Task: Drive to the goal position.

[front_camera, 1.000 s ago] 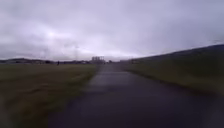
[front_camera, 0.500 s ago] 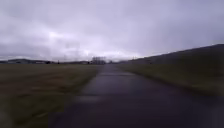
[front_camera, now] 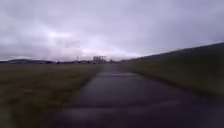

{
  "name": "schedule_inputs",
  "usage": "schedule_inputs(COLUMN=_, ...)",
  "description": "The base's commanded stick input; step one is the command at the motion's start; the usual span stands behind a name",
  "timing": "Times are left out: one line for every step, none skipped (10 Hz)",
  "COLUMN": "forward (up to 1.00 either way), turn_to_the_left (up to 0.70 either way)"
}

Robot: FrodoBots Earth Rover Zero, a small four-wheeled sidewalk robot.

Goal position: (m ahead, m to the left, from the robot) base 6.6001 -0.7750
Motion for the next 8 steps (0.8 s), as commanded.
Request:
schedule_inputs(forward=1.0, turn_to_the_left=0.0)
schedule_inputs(forward=1.0, turn_to_the_left=0.0)
schedule_inputs(forward=1.0, turn_to_the_left=0.0)
schedule_inputs(forward=1.0, turn_to_the_left=0.0)
schedule_inputs(forward=1.0, turn_to_the_left=0.0)
schedule_inputs(forward=1.0, turn_to_the_left=0.0)
schedule_inputs(forward=1.0, turn_to_the_left=0.0)
schedule_inputs(forward=1.0, turn_to_the_left=0.0)
